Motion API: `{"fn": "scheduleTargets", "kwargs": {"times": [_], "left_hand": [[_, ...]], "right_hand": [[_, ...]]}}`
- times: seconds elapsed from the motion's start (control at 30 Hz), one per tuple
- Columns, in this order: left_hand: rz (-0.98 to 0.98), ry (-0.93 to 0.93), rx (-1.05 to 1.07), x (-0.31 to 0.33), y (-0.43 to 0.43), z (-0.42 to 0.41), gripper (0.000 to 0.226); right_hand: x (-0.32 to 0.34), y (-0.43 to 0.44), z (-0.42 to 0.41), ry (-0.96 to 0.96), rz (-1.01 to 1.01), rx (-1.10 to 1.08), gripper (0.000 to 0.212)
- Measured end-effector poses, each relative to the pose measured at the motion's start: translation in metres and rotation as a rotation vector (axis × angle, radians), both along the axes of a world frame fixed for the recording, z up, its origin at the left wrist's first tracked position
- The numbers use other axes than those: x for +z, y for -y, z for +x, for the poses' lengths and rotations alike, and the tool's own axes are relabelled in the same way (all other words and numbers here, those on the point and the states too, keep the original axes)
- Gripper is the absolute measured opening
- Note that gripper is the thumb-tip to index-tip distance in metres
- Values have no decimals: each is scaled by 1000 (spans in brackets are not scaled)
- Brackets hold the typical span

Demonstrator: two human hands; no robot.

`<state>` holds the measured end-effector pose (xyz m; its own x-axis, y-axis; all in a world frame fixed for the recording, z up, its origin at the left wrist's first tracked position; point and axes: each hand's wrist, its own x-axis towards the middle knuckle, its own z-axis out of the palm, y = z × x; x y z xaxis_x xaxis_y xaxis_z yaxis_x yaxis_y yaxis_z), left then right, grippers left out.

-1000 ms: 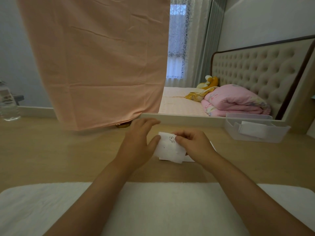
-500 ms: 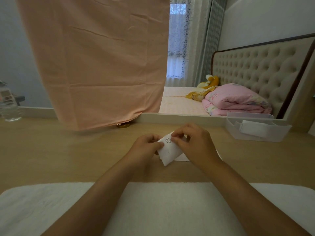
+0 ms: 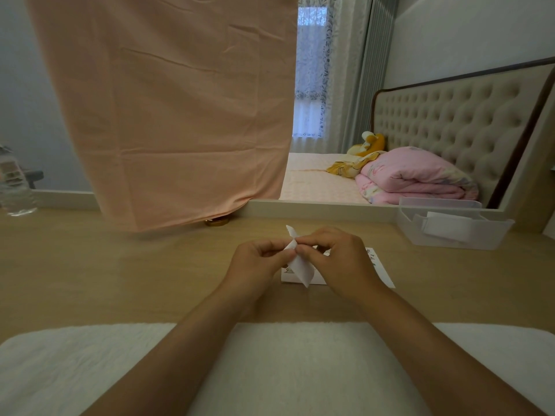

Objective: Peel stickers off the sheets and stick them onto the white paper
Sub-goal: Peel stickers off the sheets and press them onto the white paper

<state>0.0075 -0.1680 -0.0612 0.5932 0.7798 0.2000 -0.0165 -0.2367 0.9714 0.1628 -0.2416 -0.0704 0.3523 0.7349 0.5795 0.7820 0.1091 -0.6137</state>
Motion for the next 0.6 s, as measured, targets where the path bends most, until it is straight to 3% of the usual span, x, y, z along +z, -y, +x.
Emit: {"fn": "scheduleTargets", "kwargs": {"times": [0.6], "left_hand": [[235,-49,-38,1,-1,-7,16]], "right_hand": [[2,3,7,-63,-68,68,11]]}}
